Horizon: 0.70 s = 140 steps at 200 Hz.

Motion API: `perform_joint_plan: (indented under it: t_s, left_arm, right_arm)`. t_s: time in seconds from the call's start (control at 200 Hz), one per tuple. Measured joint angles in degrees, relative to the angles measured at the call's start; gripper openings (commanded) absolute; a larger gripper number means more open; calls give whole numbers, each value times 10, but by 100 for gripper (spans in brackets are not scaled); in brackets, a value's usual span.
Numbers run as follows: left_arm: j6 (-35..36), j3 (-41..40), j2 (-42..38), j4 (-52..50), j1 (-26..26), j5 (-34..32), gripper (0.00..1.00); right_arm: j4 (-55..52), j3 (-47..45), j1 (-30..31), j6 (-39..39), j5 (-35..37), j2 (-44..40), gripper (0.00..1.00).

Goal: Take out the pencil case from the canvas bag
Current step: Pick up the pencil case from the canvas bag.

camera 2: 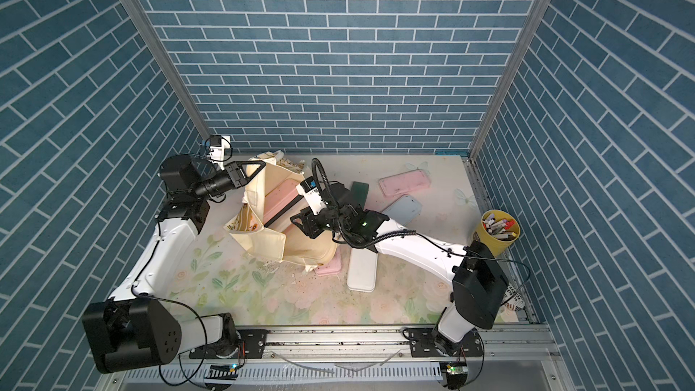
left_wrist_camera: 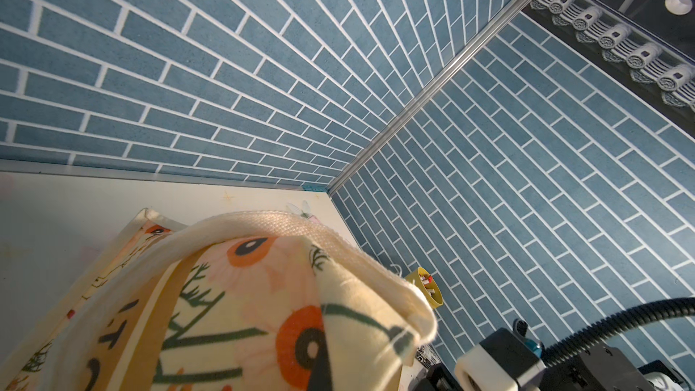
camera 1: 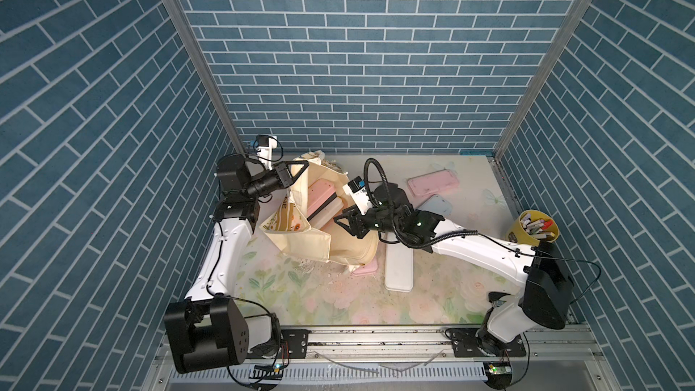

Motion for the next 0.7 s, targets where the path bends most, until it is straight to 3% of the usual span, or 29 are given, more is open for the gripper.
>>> perform_joint_plan:
  t_s: [0.21, 0.7]
  left_arm:
    - [-11, -4, -11, 43, -8, 8, 3]
    - [-33, -12, -12, 86, -24, 1, 3]
  right_arm:
    - [-30, 62, 16, 35, 68, 64, 44]
    - [-116, 220, 35, 265, 294, 174, 49]
